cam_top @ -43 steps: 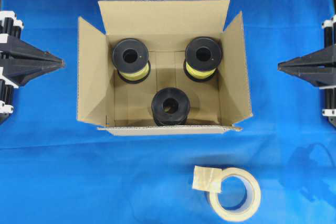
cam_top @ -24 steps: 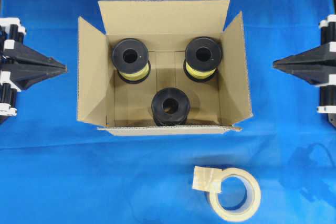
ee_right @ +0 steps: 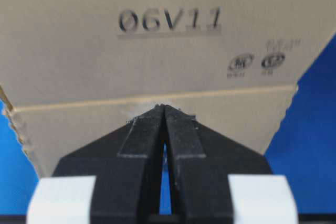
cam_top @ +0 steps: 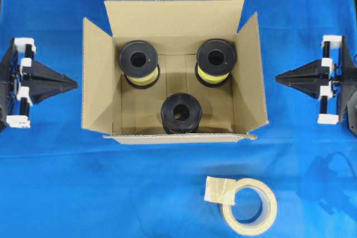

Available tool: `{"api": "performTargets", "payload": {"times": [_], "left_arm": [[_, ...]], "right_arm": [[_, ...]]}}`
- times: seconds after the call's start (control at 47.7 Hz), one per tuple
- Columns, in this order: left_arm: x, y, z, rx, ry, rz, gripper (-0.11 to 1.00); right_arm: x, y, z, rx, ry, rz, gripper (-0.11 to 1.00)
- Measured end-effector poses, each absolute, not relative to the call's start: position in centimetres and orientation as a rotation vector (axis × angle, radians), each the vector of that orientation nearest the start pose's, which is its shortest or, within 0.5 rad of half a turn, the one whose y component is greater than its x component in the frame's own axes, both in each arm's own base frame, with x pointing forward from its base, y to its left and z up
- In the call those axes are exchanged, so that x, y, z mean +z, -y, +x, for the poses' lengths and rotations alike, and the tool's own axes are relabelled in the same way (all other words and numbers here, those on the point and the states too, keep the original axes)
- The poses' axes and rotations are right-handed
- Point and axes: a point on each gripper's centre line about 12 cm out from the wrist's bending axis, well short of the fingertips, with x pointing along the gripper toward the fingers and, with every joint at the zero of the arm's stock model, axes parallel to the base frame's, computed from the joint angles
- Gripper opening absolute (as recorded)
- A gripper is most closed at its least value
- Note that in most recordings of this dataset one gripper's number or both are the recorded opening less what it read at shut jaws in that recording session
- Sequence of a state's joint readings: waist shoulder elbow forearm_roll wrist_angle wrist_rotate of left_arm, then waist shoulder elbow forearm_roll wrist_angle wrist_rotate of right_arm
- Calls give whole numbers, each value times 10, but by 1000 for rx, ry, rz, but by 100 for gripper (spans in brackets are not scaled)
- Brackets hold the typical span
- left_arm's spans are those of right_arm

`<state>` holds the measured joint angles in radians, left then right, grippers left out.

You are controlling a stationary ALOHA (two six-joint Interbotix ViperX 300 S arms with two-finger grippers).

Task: Close the cardboard box.
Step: 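Move both grippers inward toward the left and right box side flaps, then push the left and right side flaps inward with both grippers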

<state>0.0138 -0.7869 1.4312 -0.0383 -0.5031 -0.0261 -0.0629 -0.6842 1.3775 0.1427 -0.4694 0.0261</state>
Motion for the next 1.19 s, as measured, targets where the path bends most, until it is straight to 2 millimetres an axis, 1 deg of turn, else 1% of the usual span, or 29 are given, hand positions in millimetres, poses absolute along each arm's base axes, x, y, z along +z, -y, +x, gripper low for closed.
{"api": "performTargets", "payload": {"times": [0.168,0.272,0.356,0.461,0.566,0.712,0.838,0.985,1.194], "left_arm": [[176,-5,192,37,-157,-62,0],[175,-5,193,38,-153,-63,0],[178,-5,196,40,-136,-64,0],[185,-5,203,38,-111,-63,0],[189,-5,217,39,-102,-56,0],[193,-6,243,40,-85,-42,0],[191,-6,266,39,-99,-38,0],[191,-7,288,41,-112,-39,0],[191,-11,309,54,-124,-42,0]], "right_arm": [[169,21,206,-152,-244,150,0],[172,21,208,-150,-230,149,0],[177,21,212,-148,-212,151,0],[181,21,221,-144,-206,149,0],[183,20,231,-139,-213,147,0],[192,19,251,-122,-204,133,0],[197,18,267,-109,-202,118,0],[197,18,285,-103,-215,108,0],[196,19,308,-103,-227,107,0]]}}
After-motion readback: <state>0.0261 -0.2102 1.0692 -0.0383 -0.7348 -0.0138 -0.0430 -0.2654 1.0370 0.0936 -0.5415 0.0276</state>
